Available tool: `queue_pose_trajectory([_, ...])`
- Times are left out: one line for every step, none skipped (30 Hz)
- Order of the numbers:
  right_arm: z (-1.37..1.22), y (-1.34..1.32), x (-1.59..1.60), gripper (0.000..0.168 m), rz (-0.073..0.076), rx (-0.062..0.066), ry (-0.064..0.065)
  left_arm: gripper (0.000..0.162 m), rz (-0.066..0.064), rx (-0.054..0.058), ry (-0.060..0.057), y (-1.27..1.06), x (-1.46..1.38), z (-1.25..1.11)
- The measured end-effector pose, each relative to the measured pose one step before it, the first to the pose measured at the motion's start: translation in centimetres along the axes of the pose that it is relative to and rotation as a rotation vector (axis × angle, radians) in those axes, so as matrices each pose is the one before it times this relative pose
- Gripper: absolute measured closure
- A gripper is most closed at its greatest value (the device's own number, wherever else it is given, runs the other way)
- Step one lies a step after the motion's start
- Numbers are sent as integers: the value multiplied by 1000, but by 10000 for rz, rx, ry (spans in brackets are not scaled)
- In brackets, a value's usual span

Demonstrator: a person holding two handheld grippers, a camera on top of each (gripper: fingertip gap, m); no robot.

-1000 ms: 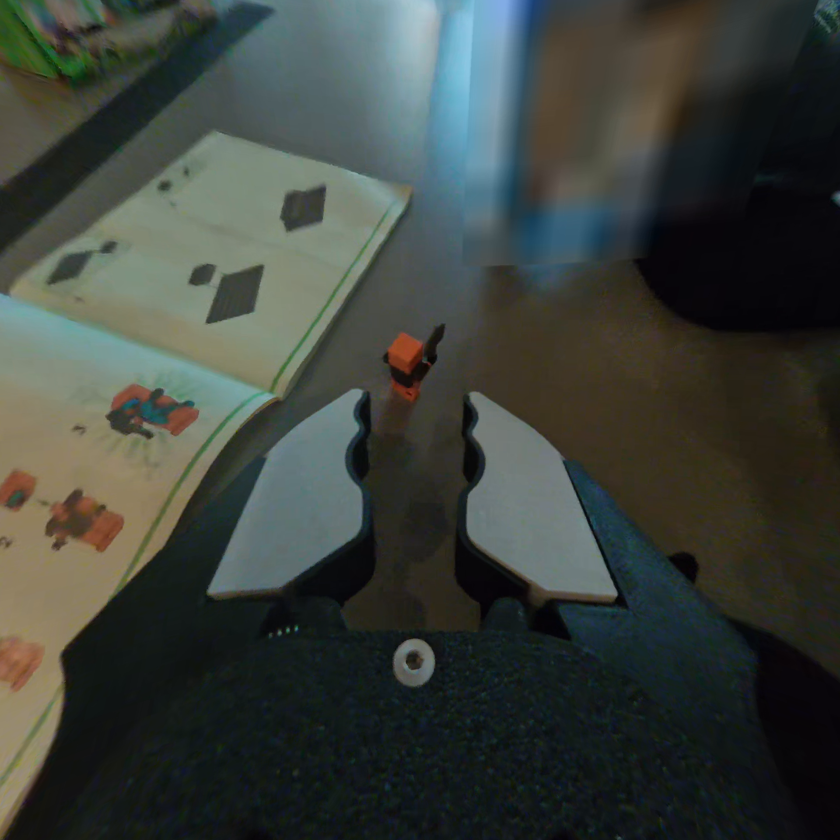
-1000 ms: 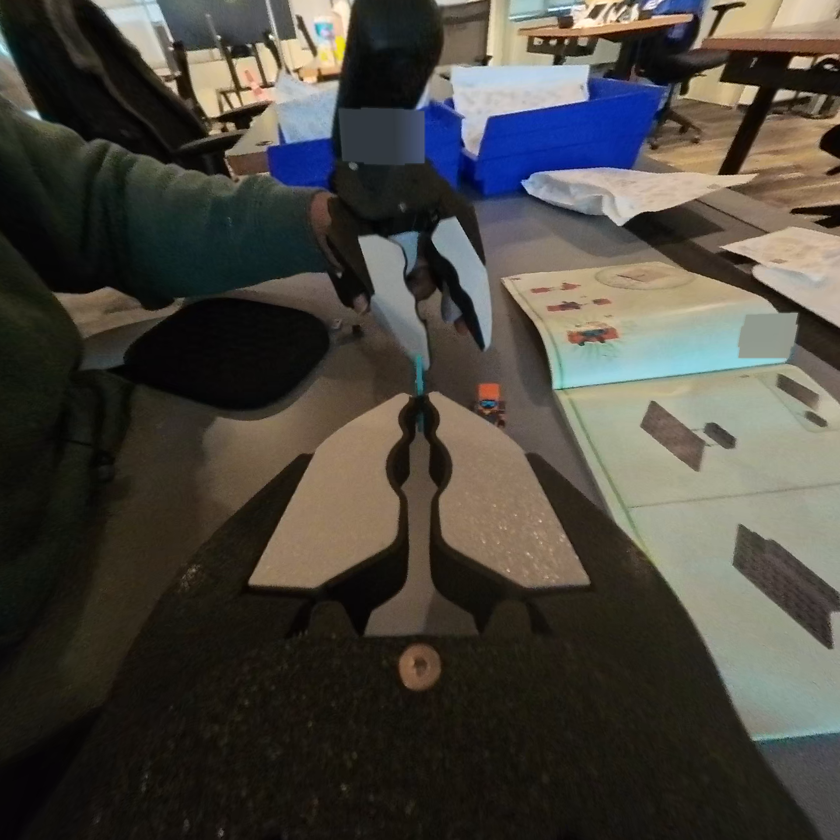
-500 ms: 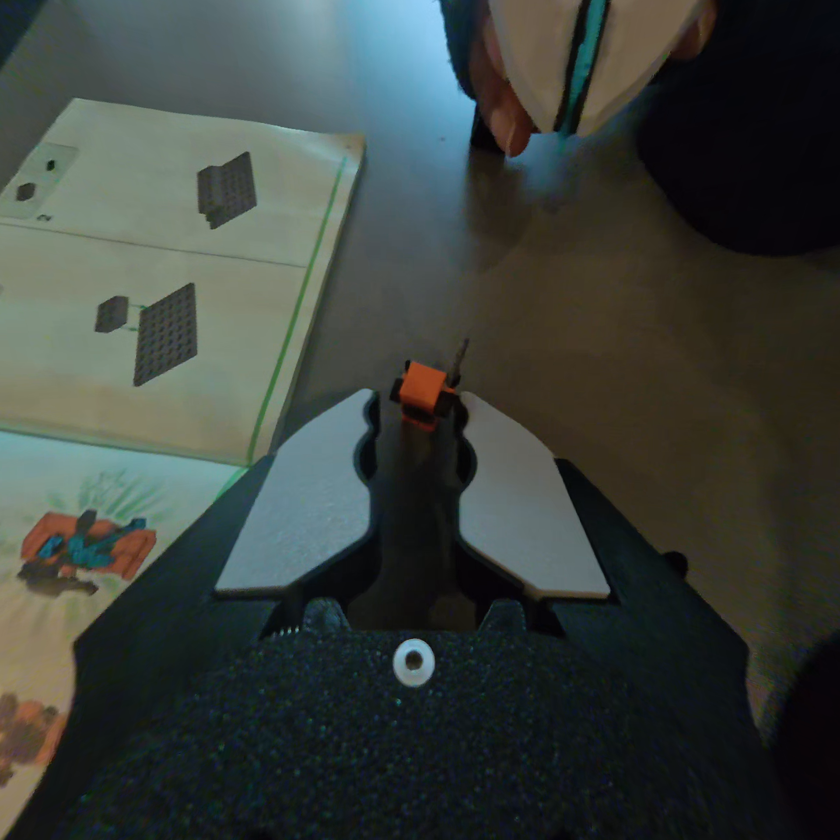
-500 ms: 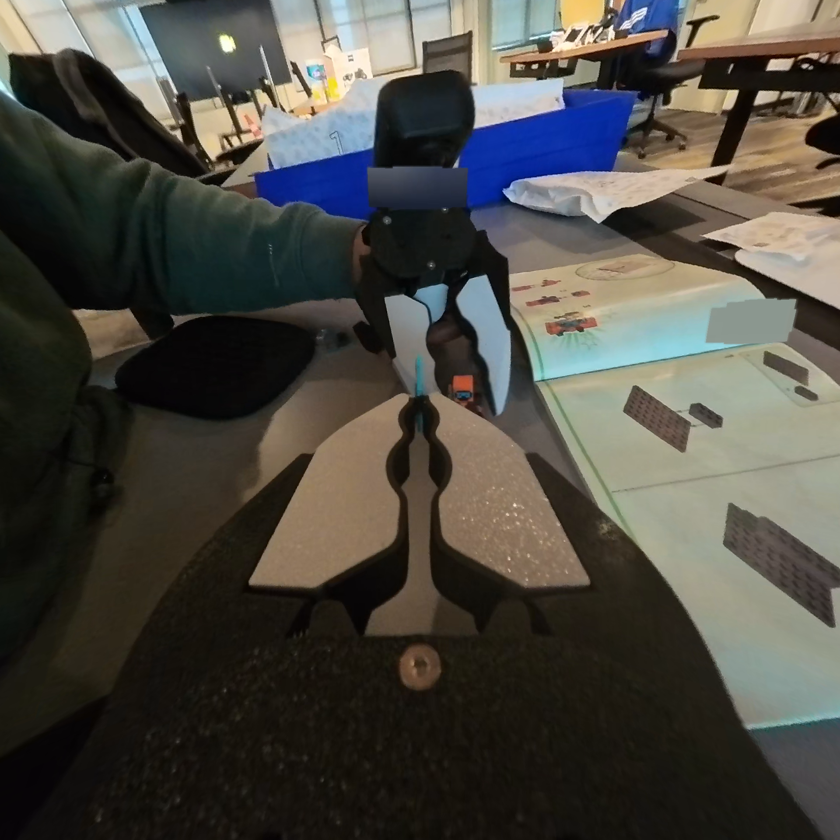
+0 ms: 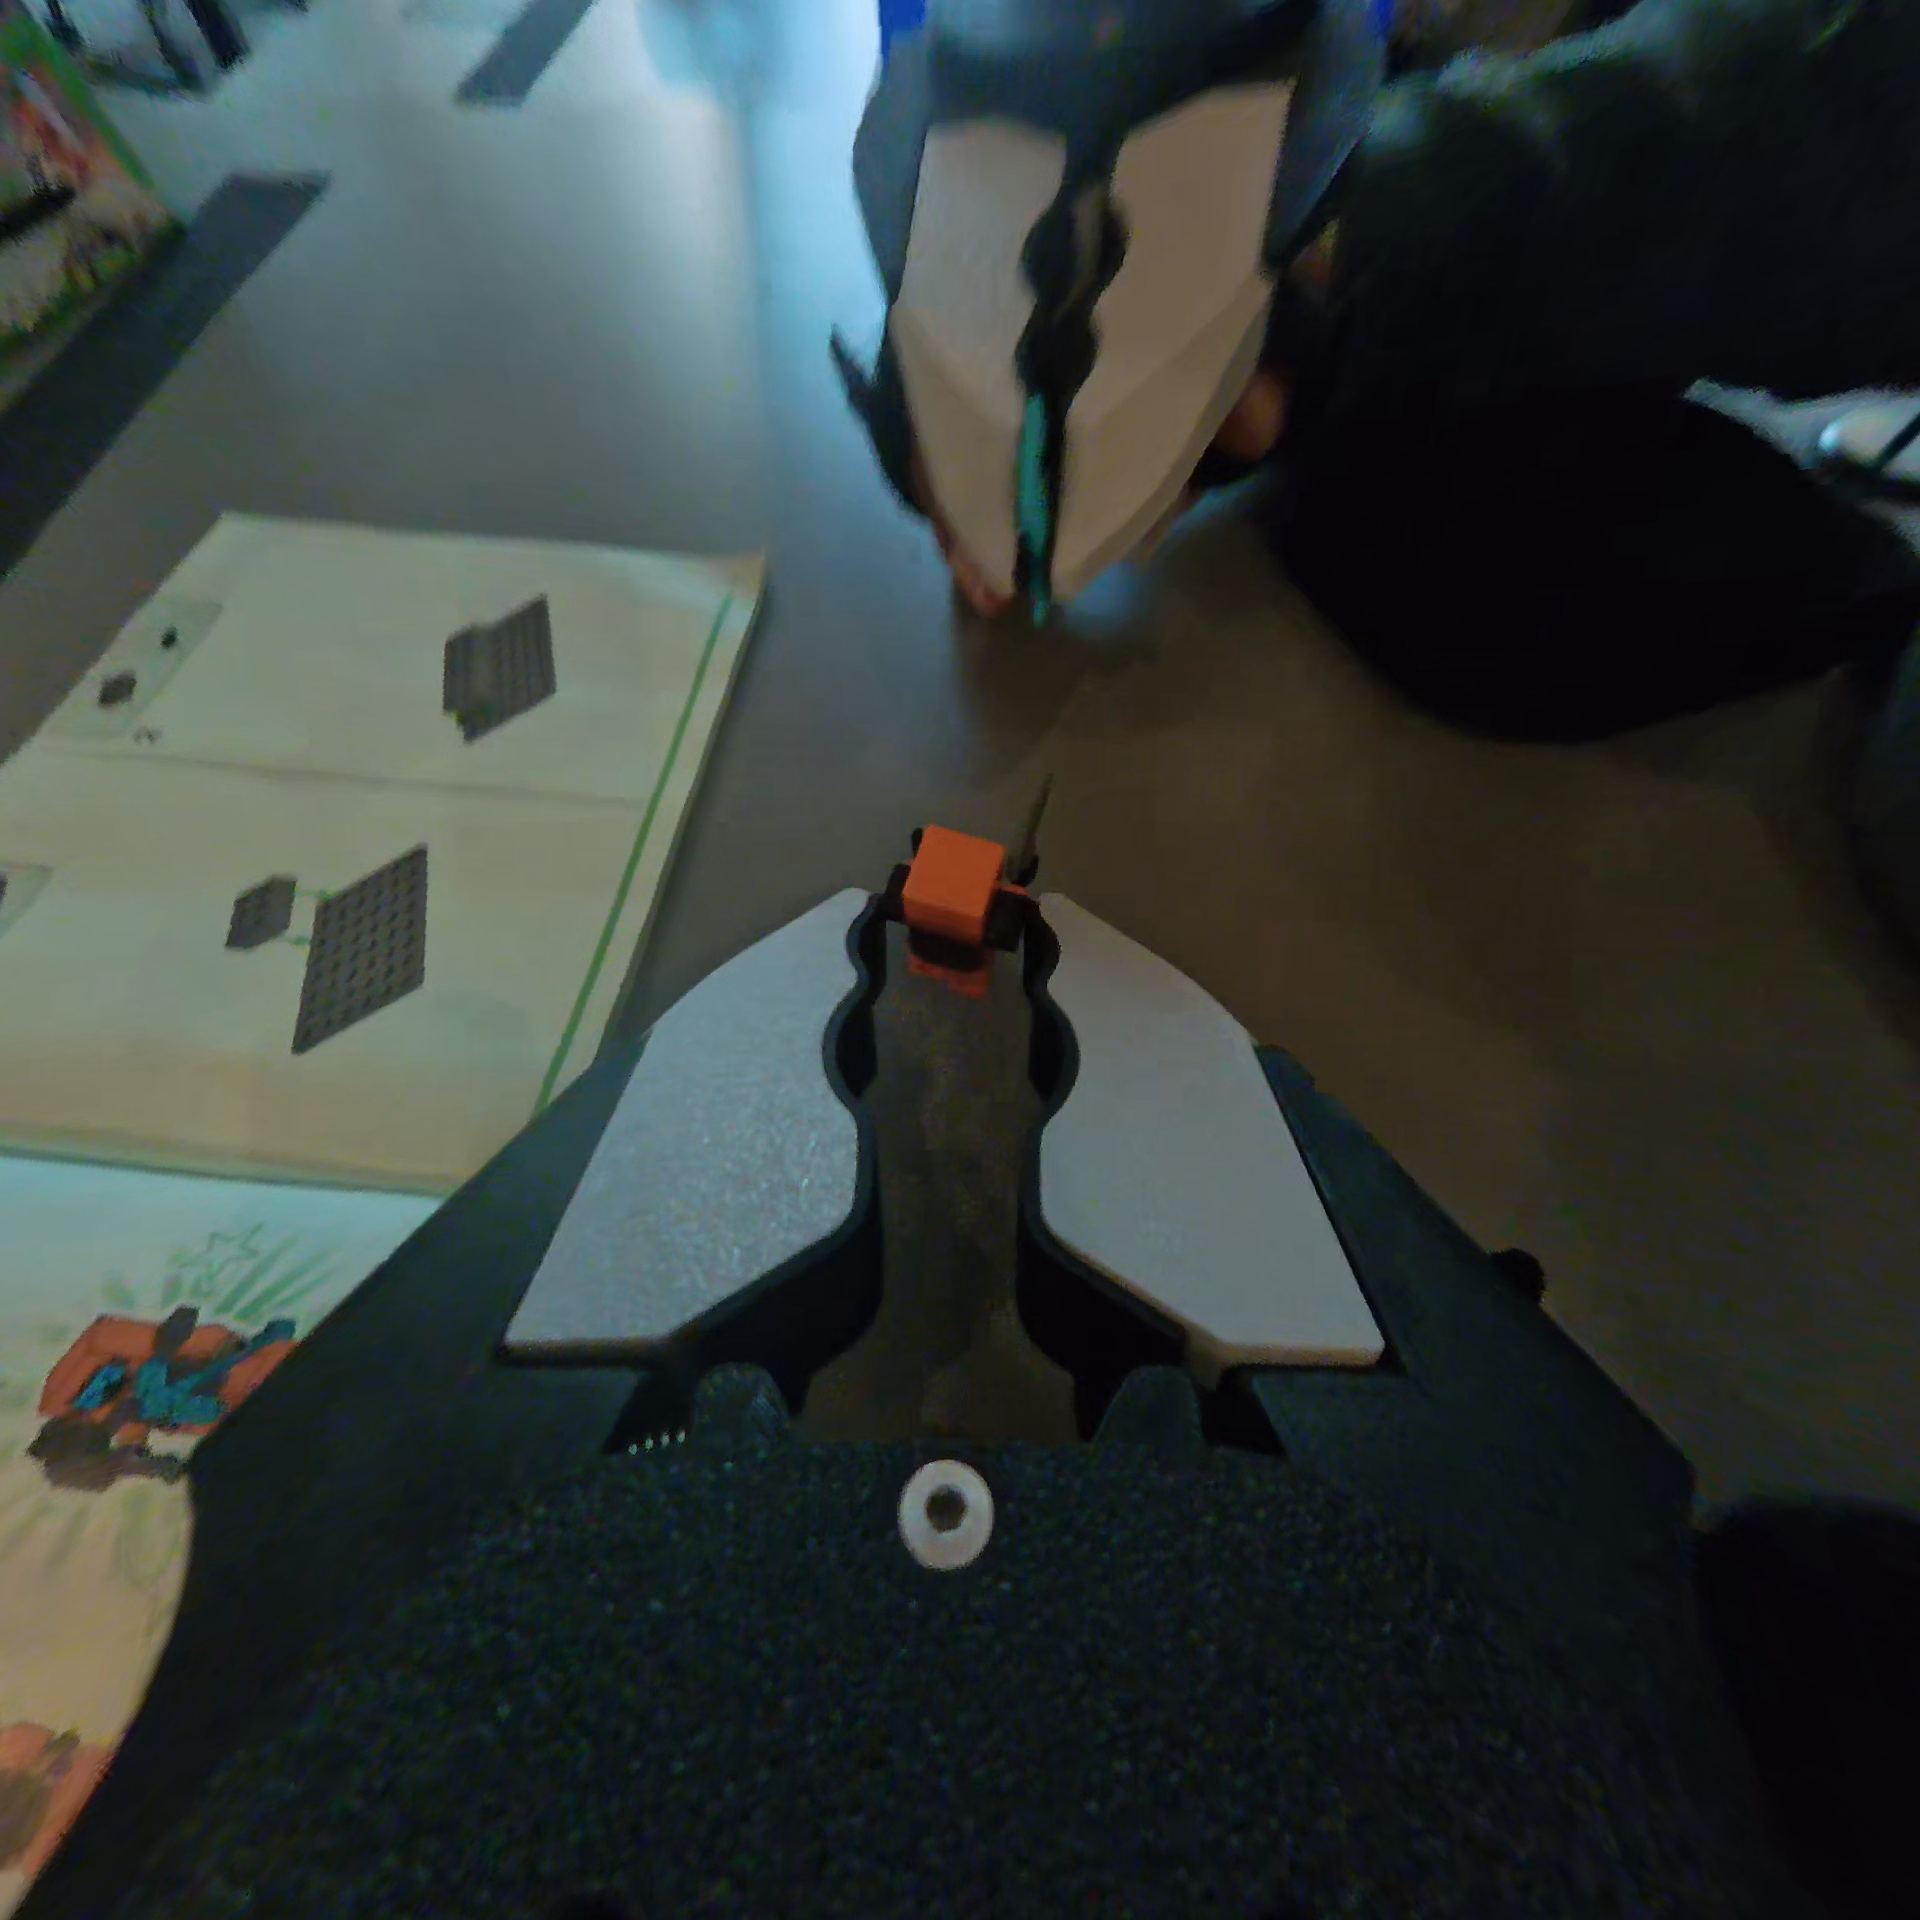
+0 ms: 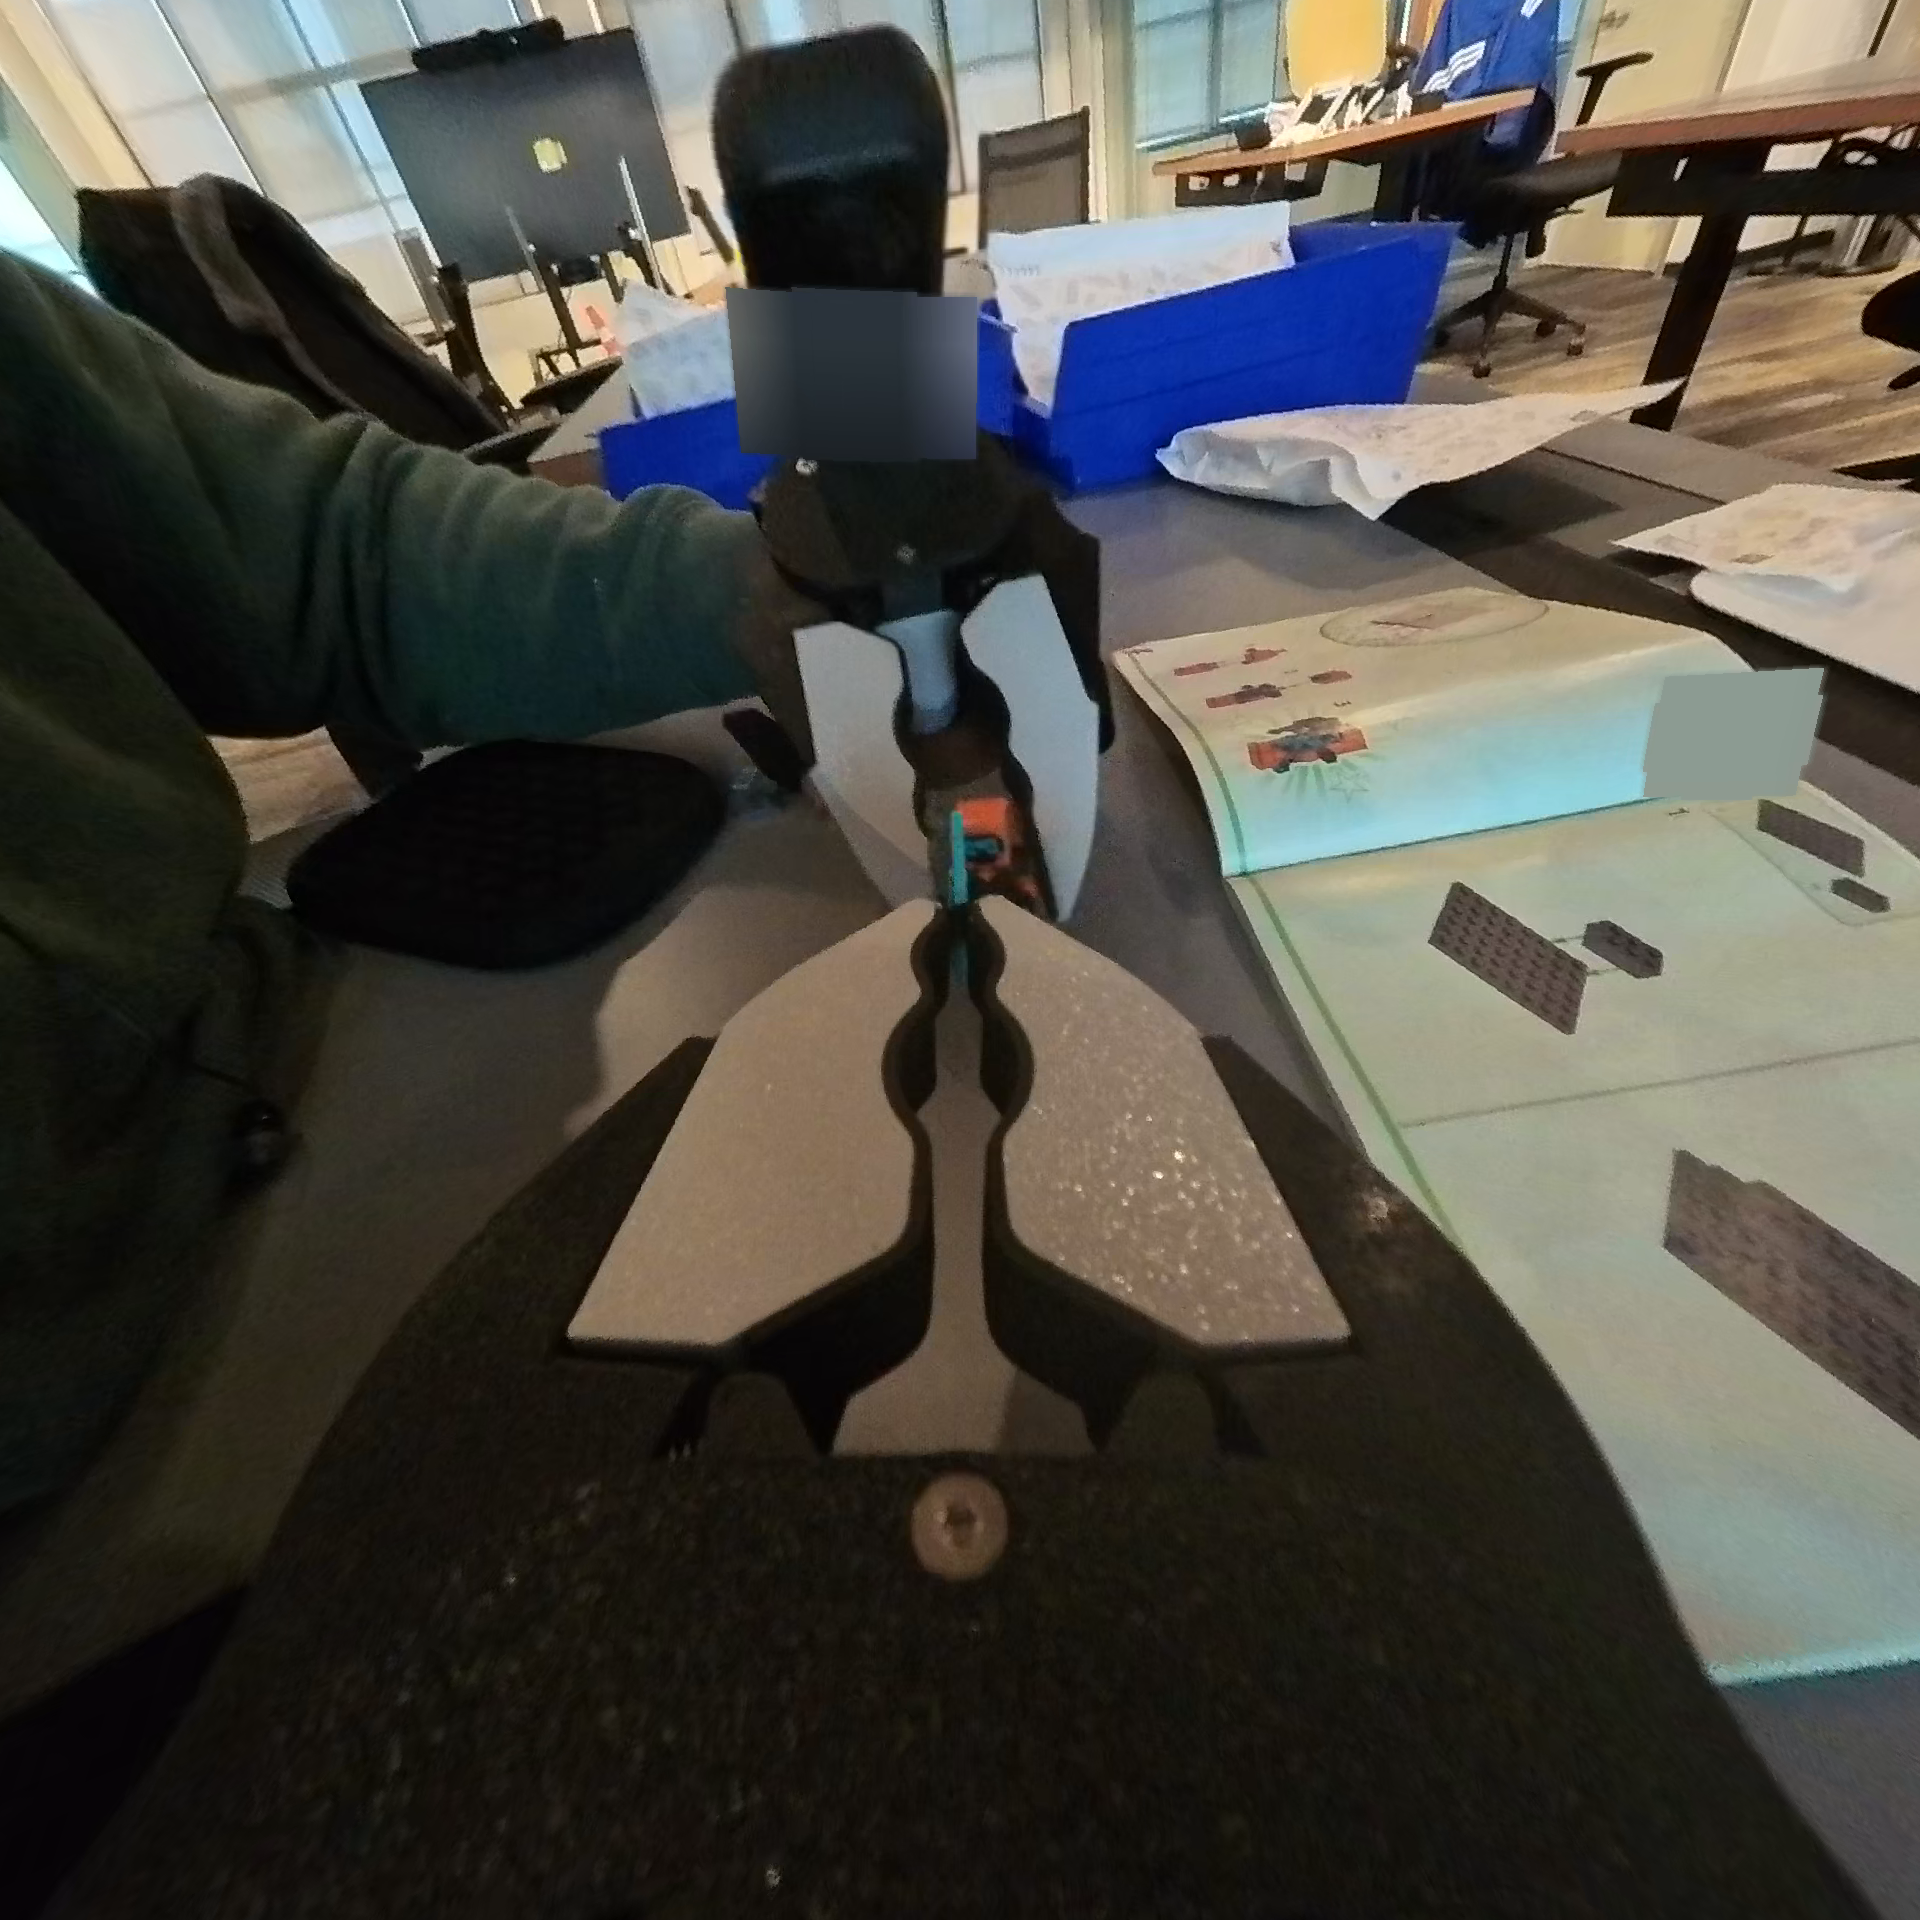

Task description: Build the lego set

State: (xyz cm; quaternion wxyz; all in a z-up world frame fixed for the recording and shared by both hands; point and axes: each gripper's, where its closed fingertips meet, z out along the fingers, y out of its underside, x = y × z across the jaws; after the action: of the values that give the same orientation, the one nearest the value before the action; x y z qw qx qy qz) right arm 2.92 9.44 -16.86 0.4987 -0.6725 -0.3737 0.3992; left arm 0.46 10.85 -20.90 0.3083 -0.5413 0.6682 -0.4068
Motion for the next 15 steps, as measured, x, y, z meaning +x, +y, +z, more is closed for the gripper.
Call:
queue_pose_trajectory([62, -54, -89, 166, -17, -4, -11, 136, -1, 196, 69, -443, 344, -111])
queue_pose_trajectory([67, -28, -60, 166, -46, -15, 14, 136, -16, 211, 52, -449, 338, -108])
queue_pose_trajectory([83, 11, -69, 166, -61, -40, 16, 136, -4, 178, -8, -372, 254, -70])
queue_pose_trajectory([103, 32, -95, 166, -56, -53, 7, 136, 9, 89, -4, -230, 242, -50])
queue_pose_trajectory([117, 20, -92, 166, -57, -45, 11, 136, 17, 94, -16, -197, 232, -35])
queue_pose_trajectory([133, 29, -111, 166, -64, -46, 5, 136, -4, 100, 23, -192, 275, -18])
queue_pose_trajectory([142, 25, -120, 166, -65, -46, 1, 136, -46, 117, 34, -171, 271, -10])
queue_pose_trajectory([122, -16, -124, 166, -69, -35, -1, 136, -43, 129, -14, -162, 179, -8])
queue_pose_trajectory([117, -41, -144, 166, -74, -29, -11, 136, -23, 100, -44, -102, 123, -8])
queue_pose_trajectory([94, -66, -135, 166, -90, -30, 1, 136, -24, 90, -19, -79, 146, -15])
queue_pose_trajectory([92, -94, -136, 166, -110, -23, 14, 136, -47, 85, -8, -75, 136, -19])
queue_pose_trajectory([91, -99, -147, 166, -129, -37, 9, 136, -61, 96, -34, -103, 75, -37])
queue_pose_trajectory([113, -90, -148, 166, -152, -60, 17, 136, -73, 108, 22, -128, 137, -37])
queue_pose_trajectory([122, -91, -163, 166, -162, -65, 11, 136, -68, 132, 4, -187, 99, -66])
queue_pose_trajectory([132, -82, -204, 166, -159, -80, -22, 136, -32, 107, -53, -179, 18, -75])
